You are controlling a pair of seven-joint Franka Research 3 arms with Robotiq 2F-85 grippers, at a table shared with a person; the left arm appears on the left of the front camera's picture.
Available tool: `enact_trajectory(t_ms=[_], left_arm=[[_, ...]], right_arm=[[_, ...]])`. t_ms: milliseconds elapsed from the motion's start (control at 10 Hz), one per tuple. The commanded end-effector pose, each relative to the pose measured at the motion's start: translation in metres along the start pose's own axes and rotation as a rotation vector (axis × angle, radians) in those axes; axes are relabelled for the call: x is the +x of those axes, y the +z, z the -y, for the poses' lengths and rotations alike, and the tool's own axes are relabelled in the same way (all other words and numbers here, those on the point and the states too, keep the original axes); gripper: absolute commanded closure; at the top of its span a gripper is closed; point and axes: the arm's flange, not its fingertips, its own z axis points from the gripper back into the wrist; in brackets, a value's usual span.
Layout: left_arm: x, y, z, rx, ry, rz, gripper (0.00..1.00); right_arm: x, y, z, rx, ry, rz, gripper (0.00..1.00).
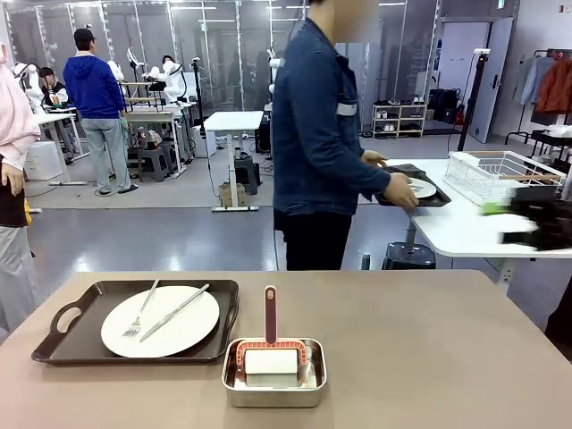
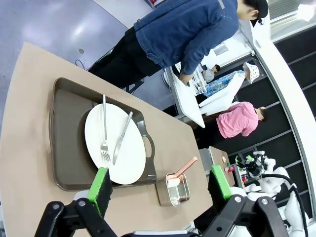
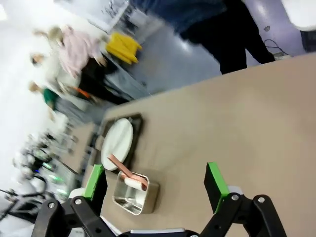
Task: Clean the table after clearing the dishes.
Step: When the left (or right) Handle tray is removed, use the left hand (or right hand) to clean the left (or right) side of the table with the Lint Roller.
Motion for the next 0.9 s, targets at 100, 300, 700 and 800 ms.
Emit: enact_trajectory(t_ms=[100,300,700,800], left_arm=[[0.003,0.002,-0.001,-0.015,-0.012,0.0,0.0],[0.003,0.002,-0.001,-0.015,-0.012,0.0,0.0],[0.003,0.002,-0.001,-0.015,-0.012,0.0,0.0],[0.003,0.002,-0.001,-0.015,-0.012,0.0,0.0]], right_arm=[[0.017,-0.117,-0.066,-0.205,0.189,-0.169,0.0],[0.01,-0.175,-0.088,-0.244,0.282,-0.284,0.0],[-0.018,-0.28,-0.129,-0.223,0.481,-0.665,0.0],[-0.017,-0.294,-0.139,-0.177,0.496,-0.751,0.0]])
